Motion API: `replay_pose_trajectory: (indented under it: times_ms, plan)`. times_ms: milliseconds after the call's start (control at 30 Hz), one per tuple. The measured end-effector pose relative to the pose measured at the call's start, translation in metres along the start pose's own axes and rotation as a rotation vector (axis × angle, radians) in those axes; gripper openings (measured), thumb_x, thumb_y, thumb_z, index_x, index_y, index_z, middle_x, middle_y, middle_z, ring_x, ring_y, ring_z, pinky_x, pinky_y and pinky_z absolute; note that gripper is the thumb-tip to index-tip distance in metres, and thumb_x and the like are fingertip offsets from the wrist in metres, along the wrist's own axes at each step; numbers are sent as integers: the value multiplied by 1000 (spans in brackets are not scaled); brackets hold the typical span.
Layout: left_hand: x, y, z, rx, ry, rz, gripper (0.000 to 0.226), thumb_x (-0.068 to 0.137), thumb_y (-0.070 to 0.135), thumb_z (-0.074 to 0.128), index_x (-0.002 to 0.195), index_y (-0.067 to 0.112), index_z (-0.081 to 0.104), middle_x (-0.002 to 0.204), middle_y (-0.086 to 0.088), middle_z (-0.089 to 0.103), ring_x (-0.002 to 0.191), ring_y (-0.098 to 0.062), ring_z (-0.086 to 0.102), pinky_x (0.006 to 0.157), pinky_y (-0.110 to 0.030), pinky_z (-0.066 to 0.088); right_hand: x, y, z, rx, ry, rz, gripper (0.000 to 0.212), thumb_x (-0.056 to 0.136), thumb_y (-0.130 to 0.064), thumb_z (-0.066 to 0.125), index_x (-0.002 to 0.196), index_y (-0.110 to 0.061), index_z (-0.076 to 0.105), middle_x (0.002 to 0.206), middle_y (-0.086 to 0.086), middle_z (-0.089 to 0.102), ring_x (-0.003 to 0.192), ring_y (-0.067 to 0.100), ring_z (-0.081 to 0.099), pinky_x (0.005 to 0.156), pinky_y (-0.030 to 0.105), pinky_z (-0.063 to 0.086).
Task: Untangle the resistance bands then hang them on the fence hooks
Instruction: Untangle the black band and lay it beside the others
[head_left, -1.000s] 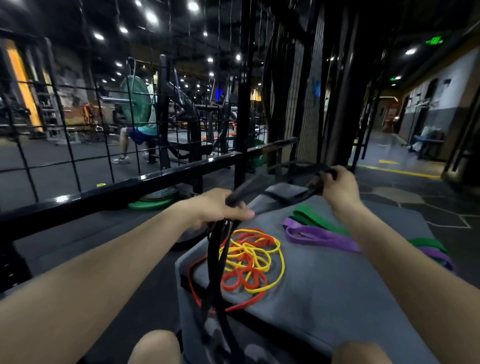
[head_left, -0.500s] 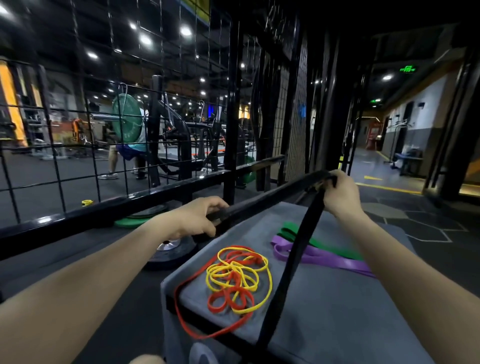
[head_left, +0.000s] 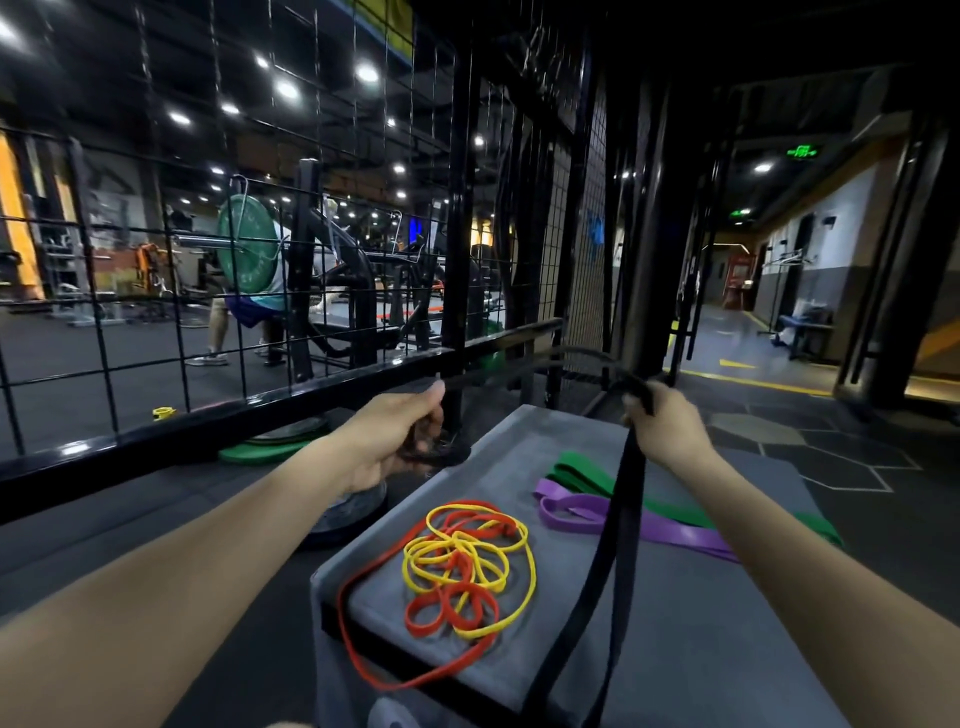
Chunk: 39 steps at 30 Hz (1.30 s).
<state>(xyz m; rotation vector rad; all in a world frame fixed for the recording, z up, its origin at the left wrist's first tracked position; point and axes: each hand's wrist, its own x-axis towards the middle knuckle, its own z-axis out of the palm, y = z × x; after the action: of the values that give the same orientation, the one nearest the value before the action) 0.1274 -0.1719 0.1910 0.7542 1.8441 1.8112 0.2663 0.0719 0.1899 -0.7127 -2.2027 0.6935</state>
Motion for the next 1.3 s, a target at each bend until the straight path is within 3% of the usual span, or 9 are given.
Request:
replay_pose_trajectory:
  times_ms: [133,233,433,567,833,933,1067,1200,1300]
  plan:
    - [7,15,28,-140,82,20,36,91,44,51,70,15,54,60,1,51,53,-11,50,39,-19,43,-12,-6,7,-177,-186,-168,42,84,-24,67,121,-10,55,108,8,63,98,24,61,77,25,42]
    - [11,25,47,-134,56,42,33,92,38,53,69,14,52,64,0,48,58,-12,50,38,-19,45,-24,-32,4,5,-208,-410,64,76,-24,74,133,-16,45,116,-4,54,104,10,53,88,20,40]
    - [13,33,77,-130,42,27,33,91,36,55,69,11,51,64,-2,47,52,-13,52,37,-19,46,-33,-52,4,68,-295,-547,17,83,-3,62,98,-10,67,104,1,58,95,15,59,86,19,47]
    - [13,36,76,-102,69,28,34,93,37,52,70,13,50,62,0,48,37,-7,55,38,-21,44,-43,-42,-2,198,-382,-503,25,83,1,57,93,-20,65,100,-1,61,87,3,59,79,8,44]
    - [9,44,74,-131,143,45,31,94,34,53,72,12,45,69,-3,50,47,-10,56,35,-18,44,-52,-45,8,395,-638,-331,10,89,-2,57,94,-4,65,82,15,65,79,22,61,83,34,51]
    - [7,45,63,-126,150,-9,25,93,25,55,76,9,46,71,-6,53,41,-10,59,34,-21,48,-47,-47,0,276,-469,-328,18,89,-4,58,83,-18,65,63,-12,63,63,4,62,65,21,52]
    - [-6,41,54,-127,55,-228,12,91,14,54,85,4,54,64,-11,65,40,-13,63,41,-20,53,-36,-54,-18,-232,17,-490,20,79,-15,61,96,-15,72,89,2,69,82,20,64,75,32,53]
    - [-26,36,53,320,-145,-367,63,90,59,38,80,2,63,59,-6,68,47,-12,64,45,-20,51,-32,-69,-34,-283,190,-605,24,85,-11,56,104,-9,69,96,8,59,86,28,58,73,40,50]
    - [-35,46,51,601,-96,-225,78,88,69,23,64,7,63,48,-1,61,38,-8,50,40,-15,34,-30,-77,-45,-200,268,-660,22,87,-10,58,104,-8,71,92,7,59,82,24,58,71,34,49]
